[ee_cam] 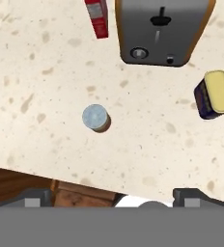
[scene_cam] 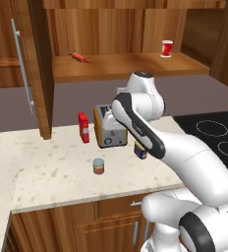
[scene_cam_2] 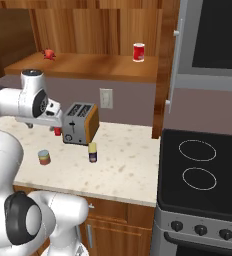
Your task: Pick the cans from the counter and place them in their designated side in the cabinet.
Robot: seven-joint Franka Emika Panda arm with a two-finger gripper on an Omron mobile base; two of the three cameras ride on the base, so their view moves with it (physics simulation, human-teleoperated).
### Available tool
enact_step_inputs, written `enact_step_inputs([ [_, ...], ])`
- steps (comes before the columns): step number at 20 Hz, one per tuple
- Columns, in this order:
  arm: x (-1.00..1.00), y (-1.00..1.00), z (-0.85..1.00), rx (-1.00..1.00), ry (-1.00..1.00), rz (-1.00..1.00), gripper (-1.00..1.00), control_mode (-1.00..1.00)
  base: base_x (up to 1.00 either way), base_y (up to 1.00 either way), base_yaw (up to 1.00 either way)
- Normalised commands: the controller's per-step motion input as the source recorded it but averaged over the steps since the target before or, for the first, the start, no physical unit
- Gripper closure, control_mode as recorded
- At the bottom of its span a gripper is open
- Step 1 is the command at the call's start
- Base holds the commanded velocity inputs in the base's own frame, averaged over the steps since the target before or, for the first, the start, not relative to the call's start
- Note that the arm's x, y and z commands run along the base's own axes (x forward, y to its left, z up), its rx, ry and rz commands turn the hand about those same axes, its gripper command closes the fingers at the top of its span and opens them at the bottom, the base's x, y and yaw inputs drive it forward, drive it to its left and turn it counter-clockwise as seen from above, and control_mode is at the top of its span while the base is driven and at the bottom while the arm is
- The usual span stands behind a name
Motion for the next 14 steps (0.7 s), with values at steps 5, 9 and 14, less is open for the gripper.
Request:
enact_step_inputs([
  [5,0.01,0.20,-0.18,0.00,0.00,0.02,-1.00,-1.00,0.00,0.00,0.00],
  [9,0.06,0.18,-0.18,0.00,0.00,0.01,-1.00,-1.00,0.00,0.00,0.00],
  [14,0.11,0.17,-0.20,-0.02,0.01,0.00,-1.00,-1.00,0.00,0.00,0.00],
])
